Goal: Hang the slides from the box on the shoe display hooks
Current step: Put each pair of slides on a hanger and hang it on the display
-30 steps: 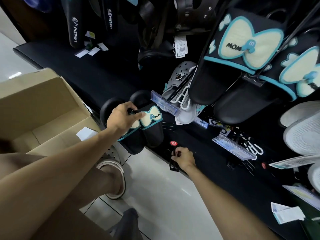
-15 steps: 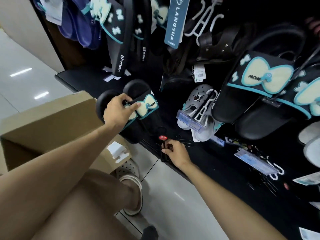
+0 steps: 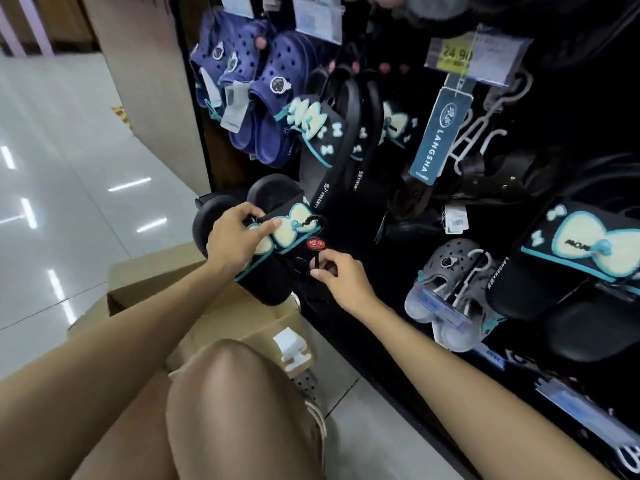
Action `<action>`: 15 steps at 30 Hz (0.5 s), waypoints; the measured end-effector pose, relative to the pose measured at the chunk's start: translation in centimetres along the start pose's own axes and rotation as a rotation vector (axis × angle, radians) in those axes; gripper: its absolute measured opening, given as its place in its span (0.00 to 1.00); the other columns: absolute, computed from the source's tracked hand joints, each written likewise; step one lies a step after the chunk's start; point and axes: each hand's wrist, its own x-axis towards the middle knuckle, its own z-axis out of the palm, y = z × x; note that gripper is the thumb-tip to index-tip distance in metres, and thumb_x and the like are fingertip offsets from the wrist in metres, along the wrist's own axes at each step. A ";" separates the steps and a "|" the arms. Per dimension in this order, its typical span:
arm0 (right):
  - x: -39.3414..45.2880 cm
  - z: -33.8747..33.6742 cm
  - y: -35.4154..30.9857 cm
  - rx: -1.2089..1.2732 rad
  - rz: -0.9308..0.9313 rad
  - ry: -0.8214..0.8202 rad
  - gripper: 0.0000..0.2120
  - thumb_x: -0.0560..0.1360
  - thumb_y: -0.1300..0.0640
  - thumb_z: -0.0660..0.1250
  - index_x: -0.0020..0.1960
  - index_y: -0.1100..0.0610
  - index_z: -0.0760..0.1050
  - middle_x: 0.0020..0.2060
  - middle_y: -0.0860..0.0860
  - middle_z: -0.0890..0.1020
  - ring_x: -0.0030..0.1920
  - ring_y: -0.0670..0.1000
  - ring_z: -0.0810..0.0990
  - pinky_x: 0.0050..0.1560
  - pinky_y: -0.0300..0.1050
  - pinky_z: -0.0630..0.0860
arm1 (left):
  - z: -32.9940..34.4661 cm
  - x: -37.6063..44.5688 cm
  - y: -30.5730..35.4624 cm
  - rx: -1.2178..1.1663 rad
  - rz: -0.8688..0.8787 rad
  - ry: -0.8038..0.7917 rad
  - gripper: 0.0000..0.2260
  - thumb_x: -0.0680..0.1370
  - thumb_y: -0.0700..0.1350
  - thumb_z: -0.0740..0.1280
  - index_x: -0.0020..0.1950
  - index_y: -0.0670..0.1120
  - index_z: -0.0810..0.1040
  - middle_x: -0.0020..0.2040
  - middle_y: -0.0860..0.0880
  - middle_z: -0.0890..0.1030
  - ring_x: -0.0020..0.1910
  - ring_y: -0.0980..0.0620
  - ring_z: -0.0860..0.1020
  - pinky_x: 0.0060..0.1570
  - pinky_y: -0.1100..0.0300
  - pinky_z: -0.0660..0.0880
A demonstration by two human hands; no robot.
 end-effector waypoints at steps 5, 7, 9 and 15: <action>1.7 2.4 -3.8 -0.050 -0.065 -0.057 0.03 0.73 0.54 0.72 0.46 0.49 0.79 0.40 0.50 0.83 0.39 0.51 0.78 0.50 0.54 0.79 | -2.9 -0.3 -2.7 -0.044 -0.032 0.050 0.12 0.71 0.58 0.74 0.46 0.51 0.79 0.41 0.58 0.78 0.43 0.54 0.77 0.44 0.57 0.71; 2.3 3.6 -5.5 -0.086 -0.079 -0.095 0.02 0.74 0.54 0.71 0.45 0.49 0.79 0.42 0.48 0.84 0.42 0.51 0.79 0.50 0.53 0.79 | -4.0 -0.3 -4.5 -0.076 -0.065 0.058 0.13 0.70 0.57 0.75 0.45 0.50 0.80 0.41 0.56 0.80 0.44 0.52 0.79 0.45 0.55 0.74; 3.0 4.8 -7.4 -0.150 -0.080 -0.152 0.02 0.75 0.54 0.71 0.45 0.49 0.79 0.45 0.48 0.83 0.45 0.51 0.79 0.51 0.52 0.79 | -5.2 -0.2 -6.0 -0.104 -0.122 0.071 0.14 0.68 0.60 0.75 0.44 0.51 0.81 0.42 0.54 0.82 0.44 0.51 0.81 0.49 0.49 0.78; 4.6 8.0 -12.2 -0.311 -0.041 -0.224 0.05 0.77 0.54 0.70 0.43 0.50 0.75 0.47 0.50 0.79 0.48 0.55 0.76 0.46 0.46 0.69 | -7.9 -0.4 -7.6 -0.143 -0.228 0.146 0.18 0.64 0.65 0.72 0.43 0.53 0.80 0.43 0.52 0.82 0.43 0.51 0.81 0.50 0.43 0.79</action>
